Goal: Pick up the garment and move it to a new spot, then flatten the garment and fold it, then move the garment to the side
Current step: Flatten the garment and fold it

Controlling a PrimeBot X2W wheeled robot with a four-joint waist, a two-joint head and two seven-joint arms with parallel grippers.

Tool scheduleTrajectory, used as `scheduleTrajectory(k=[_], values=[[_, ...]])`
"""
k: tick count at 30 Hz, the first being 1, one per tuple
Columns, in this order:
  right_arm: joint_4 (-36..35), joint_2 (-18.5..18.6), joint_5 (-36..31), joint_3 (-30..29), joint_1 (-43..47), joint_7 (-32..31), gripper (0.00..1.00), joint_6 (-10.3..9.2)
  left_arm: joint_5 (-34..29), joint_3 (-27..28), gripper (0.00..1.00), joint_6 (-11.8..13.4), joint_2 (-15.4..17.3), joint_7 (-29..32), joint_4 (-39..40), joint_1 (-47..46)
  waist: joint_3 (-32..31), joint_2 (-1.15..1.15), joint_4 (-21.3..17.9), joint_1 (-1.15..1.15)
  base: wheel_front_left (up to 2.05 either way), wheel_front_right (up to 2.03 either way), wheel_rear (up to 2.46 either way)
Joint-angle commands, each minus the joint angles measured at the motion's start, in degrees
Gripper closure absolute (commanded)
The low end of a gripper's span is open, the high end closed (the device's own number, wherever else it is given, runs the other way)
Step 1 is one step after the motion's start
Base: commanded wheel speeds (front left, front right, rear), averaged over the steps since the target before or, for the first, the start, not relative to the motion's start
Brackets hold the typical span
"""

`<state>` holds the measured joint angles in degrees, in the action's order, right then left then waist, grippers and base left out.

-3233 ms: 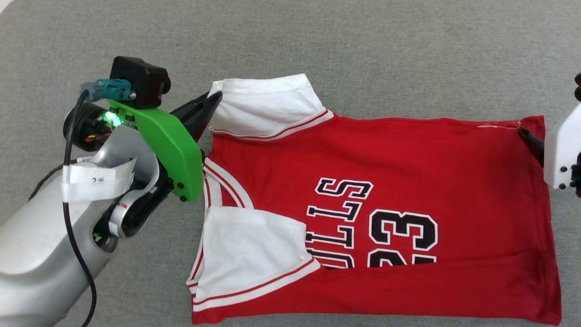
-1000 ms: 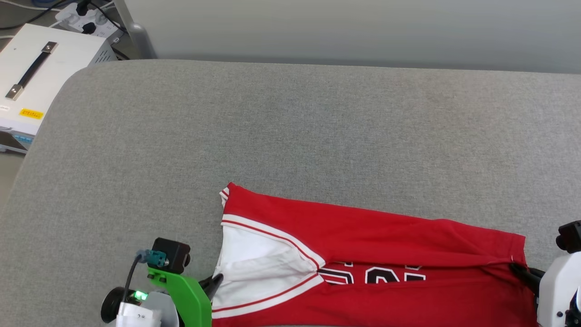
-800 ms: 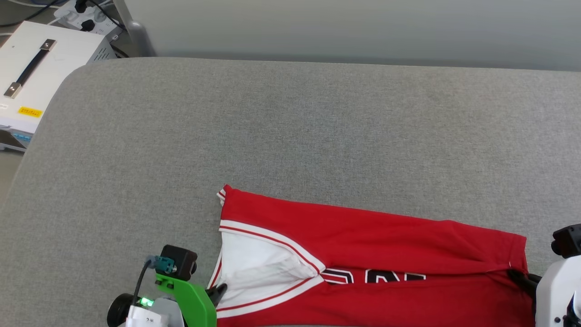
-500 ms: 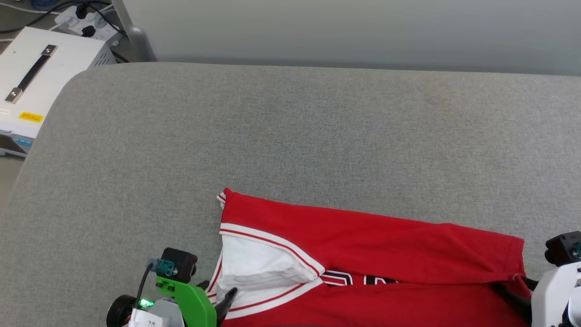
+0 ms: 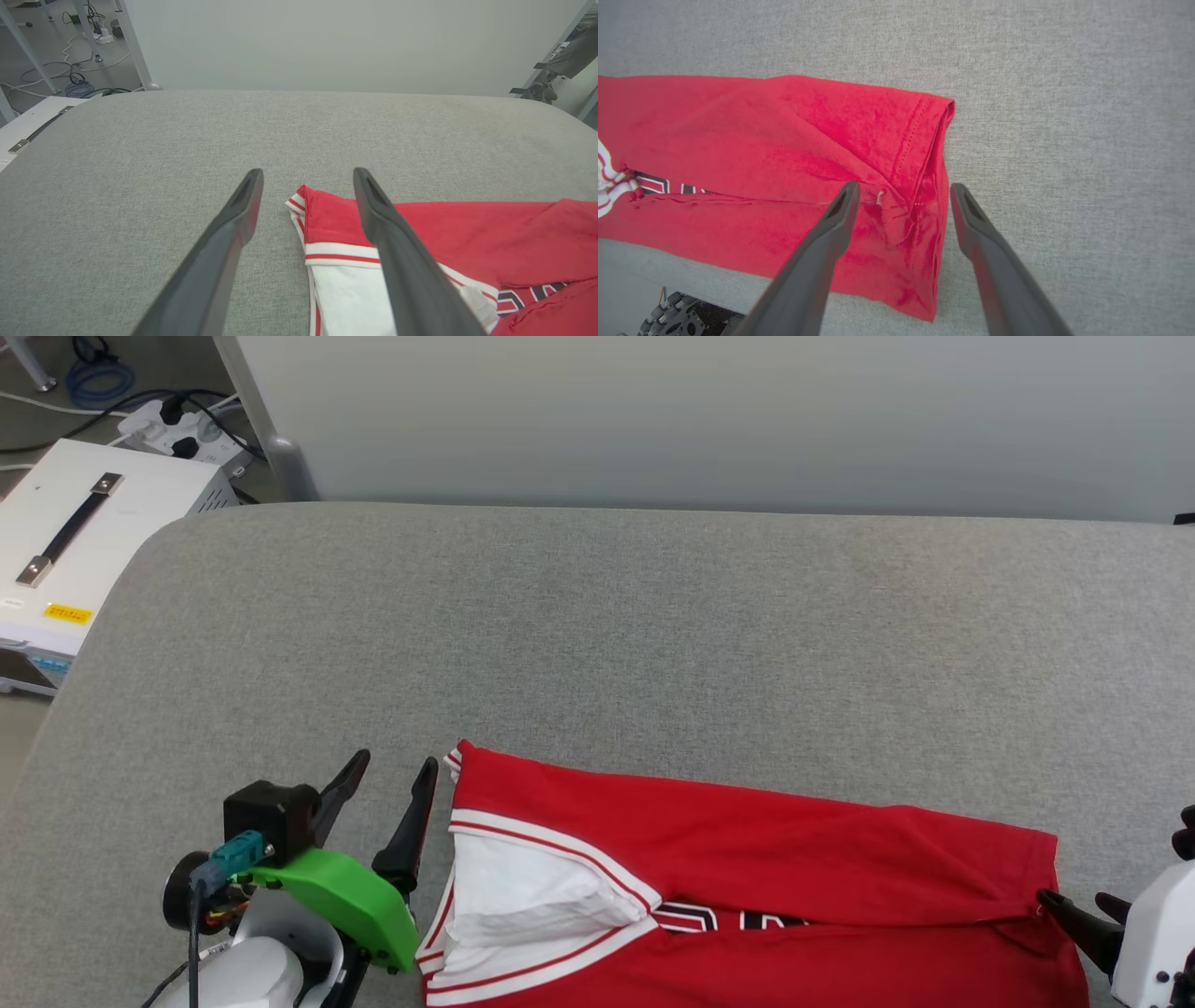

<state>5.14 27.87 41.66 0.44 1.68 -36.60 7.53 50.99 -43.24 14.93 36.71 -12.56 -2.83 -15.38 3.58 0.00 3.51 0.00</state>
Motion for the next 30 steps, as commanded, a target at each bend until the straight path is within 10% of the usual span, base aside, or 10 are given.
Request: scheduleTrajectory(k=[1,17,30], values=[[-0.32,-1.33,-1.39,-1.56,0.57,-0.78,0.0,-0.04,-1.43,0.66,0.0,0.05,-0.51,-0.99,-0.21,0.41,0.5,0.0,0.1,0.0,0.0,0.0,0.0],[5.53,-15.32,-14.35,-16.35,-2.46,-6.76,0.0,-0.04,-21.64,14.38,0.0,-4.45,-7.77,-2.42,-0.13,6.89,3.85,0.0,2.24,0.0,0.0,0.0,0.0],[10.77,-18.64,-11.66,-10.85,-2.4,-8.81,0.03,-0.04,-27.09,21.13,0.0,-10.42,-12.29,-2.43,-2.66,8.78,3.88,0.0,2.47,0.0,0.0,0.0,0.0]])
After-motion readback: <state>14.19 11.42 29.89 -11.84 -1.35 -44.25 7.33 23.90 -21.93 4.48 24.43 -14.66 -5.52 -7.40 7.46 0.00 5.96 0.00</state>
